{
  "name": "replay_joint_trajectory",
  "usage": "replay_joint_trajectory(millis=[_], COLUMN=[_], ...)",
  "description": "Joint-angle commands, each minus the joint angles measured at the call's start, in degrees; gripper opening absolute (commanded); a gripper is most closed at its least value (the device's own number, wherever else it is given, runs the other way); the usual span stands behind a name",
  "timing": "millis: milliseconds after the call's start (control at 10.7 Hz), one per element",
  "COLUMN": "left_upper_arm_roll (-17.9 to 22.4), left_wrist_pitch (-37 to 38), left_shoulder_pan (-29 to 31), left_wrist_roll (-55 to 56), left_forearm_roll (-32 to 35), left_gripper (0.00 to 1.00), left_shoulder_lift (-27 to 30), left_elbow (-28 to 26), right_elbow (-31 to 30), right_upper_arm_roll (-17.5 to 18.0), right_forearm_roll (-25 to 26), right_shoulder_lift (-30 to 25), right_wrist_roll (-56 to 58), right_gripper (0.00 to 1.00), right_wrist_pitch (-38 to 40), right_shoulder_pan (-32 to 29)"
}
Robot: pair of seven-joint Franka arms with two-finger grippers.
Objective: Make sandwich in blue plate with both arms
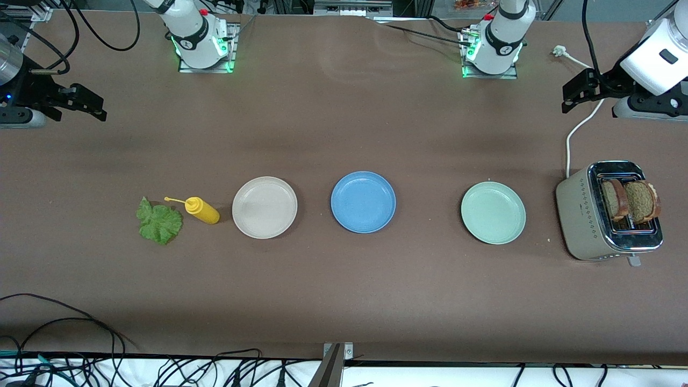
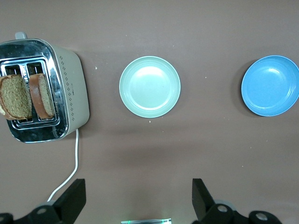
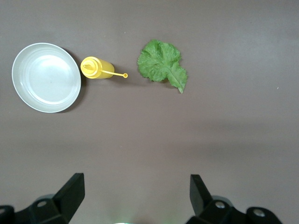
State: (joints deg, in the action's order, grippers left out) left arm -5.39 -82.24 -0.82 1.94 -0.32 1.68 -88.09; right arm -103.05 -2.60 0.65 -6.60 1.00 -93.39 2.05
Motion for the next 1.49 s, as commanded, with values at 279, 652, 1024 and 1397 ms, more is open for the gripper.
replay_joint_trajectory(millis=[279,652,1024,1397], left_upper_arm_roll=[-0.2,-0.1,-0.1,-0.1], left_wrist_pitch=[0.6,0.6,0.6,0.6], left_shoulder_pan=[-0.1,0.2,0.2,0.3], left_wrist_roll=[0.0,0.0,0.0,0.0], left_forearm_roll=[1.5,1.5,1.5,1.5], left_gripper=[1.0,1.0,1.0,1.0], left_shoulder_lift=[-0.5,-0.5,-0.5,-0.5], left_elbow=[1.0,1.1,1.1,1.1], right_elbow=[0.1,1.2,2.9,5.0], right_upper_arm_roll=[0.5,0.4,0.3,-0.7], right_forearm_roll=[3.0,3.2,3.5,3.6], right_shoulder_lift=[-1.1,-0.8,0.6,1.1], right_wrist_roll=[-3.4,-3.6,-2.5,-2.5], right_gripper=[1.0,1.0,1.0,1.0], right_wrist_pitch=[1.8,2.2,2.3,3.5], right_shoulder_pan=[-0.1,-0.1,-0.2,-0.2])
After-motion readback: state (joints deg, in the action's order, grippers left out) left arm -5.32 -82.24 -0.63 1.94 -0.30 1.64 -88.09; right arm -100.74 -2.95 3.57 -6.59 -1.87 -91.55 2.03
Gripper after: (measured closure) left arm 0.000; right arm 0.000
